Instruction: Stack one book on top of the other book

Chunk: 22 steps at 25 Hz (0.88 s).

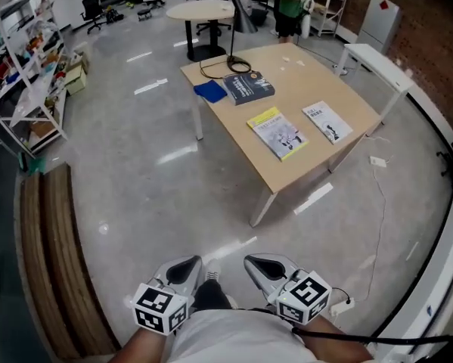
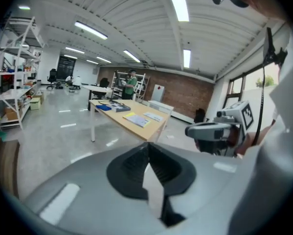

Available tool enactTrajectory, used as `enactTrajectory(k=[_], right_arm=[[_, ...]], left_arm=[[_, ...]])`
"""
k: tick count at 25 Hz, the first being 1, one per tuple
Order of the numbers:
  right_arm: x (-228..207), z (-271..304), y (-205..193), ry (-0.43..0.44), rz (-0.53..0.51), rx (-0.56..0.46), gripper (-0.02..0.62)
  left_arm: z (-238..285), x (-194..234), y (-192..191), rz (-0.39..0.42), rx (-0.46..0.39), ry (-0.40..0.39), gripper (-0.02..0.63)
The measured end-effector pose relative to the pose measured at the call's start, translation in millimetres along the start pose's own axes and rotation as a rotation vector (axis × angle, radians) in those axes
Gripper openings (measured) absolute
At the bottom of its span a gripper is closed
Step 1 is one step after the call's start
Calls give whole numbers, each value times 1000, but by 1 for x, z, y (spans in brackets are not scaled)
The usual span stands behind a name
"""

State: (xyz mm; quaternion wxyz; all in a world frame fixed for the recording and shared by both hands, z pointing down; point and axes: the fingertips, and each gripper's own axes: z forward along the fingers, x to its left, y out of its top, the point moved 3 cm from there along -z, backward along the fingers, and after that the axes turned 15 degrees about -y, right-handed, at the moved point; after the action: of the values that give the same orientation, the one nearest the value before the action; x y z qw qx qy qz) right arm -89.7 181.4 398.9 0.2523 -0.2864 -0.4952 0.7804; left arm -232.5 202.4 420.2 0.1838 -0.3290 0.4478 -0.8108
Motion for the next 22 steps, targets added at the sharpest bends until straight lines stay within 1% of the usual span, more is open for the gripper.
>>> enactTrajectory(k=[4, 10, 13, 18, 22], right_arm=[[-31, 4, 9, -114, 29, -15, 0], [-66, 19, 26, -279, 98, -16, 2], [-79, 26, 38, -346, 166, -47, 1], [-97, 23, 37, -464, 200, -59, 1], [-122, 3, 29, -569, 268, -69, 2]], left_arm=[[39, 19, 22, 55, 55, -97, 5], [90, 47, 69, 145, 87, -260, 5], [114, 56, 81, 179, 124, -341, 5], [148, 67, 92, 206, 178, -429, 5], [175, 60, 98, 224, 218, -489, 5]])
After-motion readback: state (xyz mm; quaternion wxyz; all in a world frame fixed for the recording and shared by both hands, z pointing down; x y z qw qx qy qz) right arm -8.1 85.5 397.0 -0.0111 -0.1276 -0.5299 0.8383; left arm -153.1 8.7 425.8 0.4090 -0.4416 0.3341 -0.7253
